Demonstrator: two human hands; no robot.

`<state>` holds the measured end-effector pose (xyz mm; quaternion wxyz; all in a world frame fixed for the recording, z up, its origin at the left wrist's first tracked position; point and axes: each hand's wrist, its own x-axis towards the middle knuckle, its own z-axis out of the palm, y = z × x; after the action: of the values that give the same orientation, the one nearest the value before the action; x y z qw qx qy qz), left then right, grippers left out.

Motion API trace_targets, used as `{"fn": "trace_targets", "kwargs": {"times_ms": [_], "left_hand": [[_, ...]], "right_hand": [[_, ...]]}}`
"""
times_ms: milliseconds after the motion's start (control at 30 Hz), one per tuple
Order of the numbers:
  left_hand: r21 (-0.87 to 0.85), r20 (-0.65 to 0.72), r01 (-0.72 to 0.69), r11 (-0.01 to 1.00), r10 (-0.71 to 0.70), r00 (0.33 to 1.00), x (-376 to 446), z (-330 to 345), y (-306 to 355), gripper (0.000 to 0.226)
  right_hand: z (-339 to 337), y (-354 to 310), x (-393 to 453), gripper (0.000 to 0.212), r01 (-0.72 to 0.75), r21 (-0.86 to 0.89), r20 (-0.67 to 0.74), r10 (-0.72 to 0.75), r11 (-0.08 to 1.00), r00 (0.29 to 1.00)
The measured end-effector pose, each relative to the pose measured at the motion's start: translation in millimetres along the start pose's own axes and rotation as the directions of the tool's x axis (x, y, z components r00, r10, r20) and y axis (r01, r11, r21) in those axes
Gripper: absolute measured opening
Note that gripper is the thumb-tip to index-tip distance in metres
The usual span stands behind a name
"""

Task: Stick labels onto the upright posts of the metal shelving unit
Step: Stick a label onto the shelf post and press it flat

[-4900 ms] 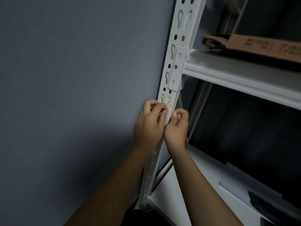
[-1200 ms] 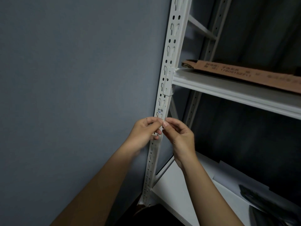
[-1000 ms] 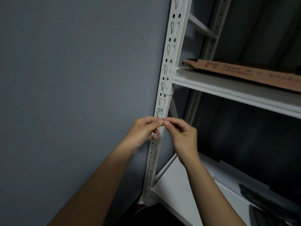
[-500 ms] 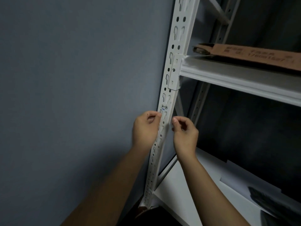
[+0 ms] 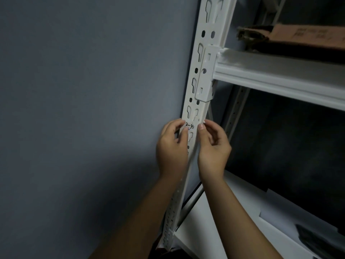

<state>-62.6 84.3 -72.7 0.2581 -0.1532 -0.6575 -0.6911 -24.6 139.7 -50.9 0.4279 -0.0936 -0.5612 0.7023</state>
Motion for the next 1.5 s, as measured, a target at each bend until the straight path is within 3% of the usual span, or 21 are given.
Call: {"fn": "trace_targets", "kwargs": {"times_ms": [233,467,700,867,1067,1267,1500], "left_hand": [[0.035,-0.085,-0.054,0.998,0.057,0.995,-0.4,7.0,-5.3,0.011],[0.16,-0.033,-0.108,0.981,0.115,0.993,0.0,5.3,-4.4,0.015],[0.12,-0.021,-0.041,0.992,0.044,0.999,3.0,1.4,-8.9,0.007],[0.161,-0.037,-0.123,0.979,0.131,0.991,-2.5,4.1,-5.4,0.013],[0.154,0.045,-0.152,0.976,0.147,0.988,0.7,-2.6,-13.5,0.013],[0.11,0.058,-0.056,0.992,0.049,0.997,0.3,-3.2,-12.9,0.017],[0.176,0.059,-0.09,0.98,0.081,0.995,-1.9,-3.1,-4.1,0.019]], "right_hand": [[0.7,2.4,2.3,0.024,-0.06,0.038,-0.022,0.06,0.998,0.998],[1.6,-0.8,2.4,0.022,-0.066,0.056,-0.032,0.068,0.996,0.997],[1.7,-2.1,2.8,0.024,-0.106,0.066,-0.044,0.109,0.992,0.993],[2.6,-0.3,2.7,0.022,-0.106,0.062,-0.063,0.11,0.992,0.992],[5.2,0.4,0.7,0.021,-0.098,0.069,-0.086,0.104,0.993,0.991],[4.3,-1.5,-0.4,0.022,-0.1,0.042,-0.077,0.103,0.994,0.992],[5.0,0.9,-2.0,0.022,-0.052,0.014,-0.053,0.052,0.999,0.997]]}}
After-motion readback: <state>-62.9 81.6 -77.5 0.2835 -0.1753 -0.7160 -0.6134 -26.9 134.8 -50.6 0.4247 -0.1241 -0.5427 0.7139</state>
